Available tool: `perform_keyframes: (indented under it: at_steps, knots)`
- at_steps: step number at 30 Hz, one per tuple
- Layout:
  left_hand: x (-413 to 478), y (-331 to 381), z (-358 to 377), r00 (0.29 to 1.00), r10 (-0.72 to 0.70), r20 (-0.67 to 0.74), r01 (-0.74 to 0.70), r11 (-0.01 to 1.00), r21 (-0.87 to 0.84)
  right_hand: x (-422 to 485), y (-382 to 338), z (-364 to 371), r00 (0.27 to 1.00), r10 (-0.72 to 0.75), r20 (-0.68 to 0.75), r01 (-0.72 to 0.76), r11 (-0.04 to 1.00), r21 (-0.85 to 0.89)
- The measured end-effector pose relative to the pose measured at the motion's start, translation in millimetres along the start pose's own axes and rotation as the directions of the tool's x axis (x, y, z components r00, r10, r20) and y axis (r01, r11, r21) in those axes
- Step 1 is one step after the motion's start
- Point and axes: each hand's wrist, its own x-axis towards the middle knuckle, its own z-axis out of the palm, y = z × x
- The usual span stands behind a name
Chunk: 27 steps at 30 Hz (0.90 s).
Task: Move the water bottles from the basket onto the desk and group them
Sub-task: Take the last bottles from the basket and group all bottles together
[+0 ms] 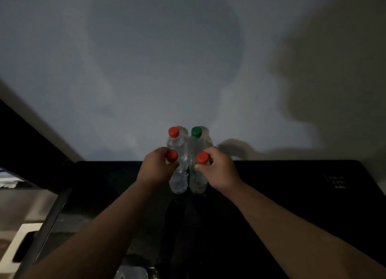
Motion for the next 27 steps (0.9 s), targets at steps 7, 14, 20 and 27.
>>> perform_keyframes:
  at_steps: [7, 14, 20, 27]
  knots:
    - [-8, -6, 19, 0.99, -0.045, 0.135, 0.084, 0.95, -0.302, -9, 32, 11, 0.977, 0.136, 0.164, -0.153, 0.984, 0.096]
    - [15, -26, 39, 0.959, -0.19, 0.208, 0.23, 0.955, -0.188, 13, 41, 25, 0.963, 0.128, 0.238, -0.169, 0.972, 0.161]
    - [24, -43, 48, 0.932, -0.178, 0.316, 0.217, 0.972, -0.092, 31, 51, 34, 0.949, 0.097, 0.299, -0.151, 0.975, 0.161]
    - [32, -64, 69, 0.944, -0.223, 0.244, 0.25, 0.965, -0.083, 35, 70, 37, 0.95, 0.123, 0.286, -0.166, 0.977, 0.132]
